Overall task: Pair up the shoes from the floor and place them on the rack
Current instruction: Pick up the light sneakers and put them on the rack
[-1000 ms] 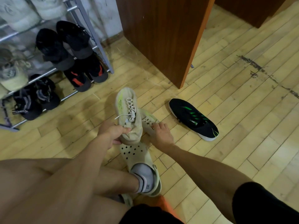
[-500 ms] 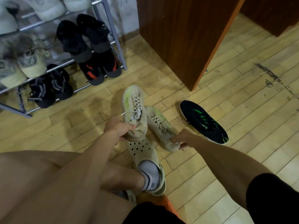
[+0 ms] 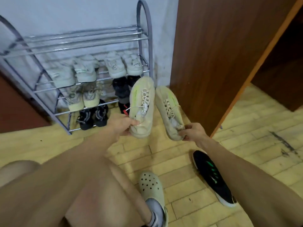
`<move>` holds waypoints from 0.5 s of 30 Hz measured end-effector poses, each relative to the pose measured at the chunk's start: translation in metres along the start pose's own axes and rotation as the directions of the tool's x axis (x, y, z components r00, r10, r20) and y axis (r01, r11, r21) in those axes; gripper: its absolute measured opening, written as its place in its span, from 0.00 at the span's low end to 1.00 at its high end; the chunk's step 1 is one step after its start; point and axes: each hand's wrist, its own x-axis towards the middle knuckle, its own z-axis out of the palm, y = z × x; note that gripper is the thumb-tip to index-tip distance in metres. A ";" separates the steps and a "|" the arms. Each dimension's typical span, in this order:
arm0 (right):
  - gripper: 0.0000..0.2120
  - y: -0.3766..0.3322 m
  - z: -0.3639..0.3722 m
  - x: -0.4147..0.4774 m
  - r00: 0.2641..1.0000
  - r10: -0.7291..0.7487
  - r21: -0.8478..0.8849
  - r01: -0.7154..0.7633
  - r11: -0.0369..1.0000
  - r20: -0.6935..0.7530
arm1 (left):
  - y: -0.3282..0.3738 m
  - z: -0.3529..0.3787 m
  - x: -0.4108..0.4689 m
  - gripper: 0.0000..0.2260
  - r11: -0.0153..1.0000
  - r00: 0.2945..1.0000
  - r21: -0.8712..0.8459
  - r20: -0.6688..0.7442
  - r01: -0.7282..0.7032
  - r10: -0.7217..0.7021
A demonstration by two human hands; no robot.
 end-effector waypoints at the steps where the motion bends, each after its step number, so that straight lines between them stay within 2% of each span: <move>1: 0.13 -0.022 0.001 -0.001 0.999 -0.049 0.004 0.049 0.999 -0.014 | 0.018 -0.010 -0.003 0.14 0.999 0.999 -0.013 -0.024 -0.043 0.043; 4: 0.15 -0.087 0.010 -0.004 0.981 -0.184 0.059 0.187 0.981 -0.057 | 0.069 -0.041 -0.008 0.09 0.986 0.984 -0.065 -0.096 -0.156 0.149; 7: 0.11 -0.147 0.021 -0.004 0.951 -0.300 0.129 0.308 0.943 -0.075 | 0.114 -0.069 -0.002 0.09 0.969 0.965 -0.108 -0.167 -0.222 0.202; 10: 0.08 -0.204 0.031 0.007 0.936 -0.351 0.193 0.351 0.916 -0.033 | 0.153 -0.093 0.013 0.12 0.955 0.951 -0.137 -0.203 -0.264 0.234; 13: 0.16 -0.263 0.041 0.024 0.923 -0.384 0.279 0.372 0.885 -0.015 | 0.186 -0.109 0.038 0.15 0.943 0.937 -0.146 -0.235 -0.298 0.259; 15: 0.17 -0.298 0.048 0.039 0.924 -0.383 0.283 0.370 0.885 -0.011 | 0.203 -0.116 0.059 0.18 0.938 0.933 -0.169 -0.253 -0.302 0.255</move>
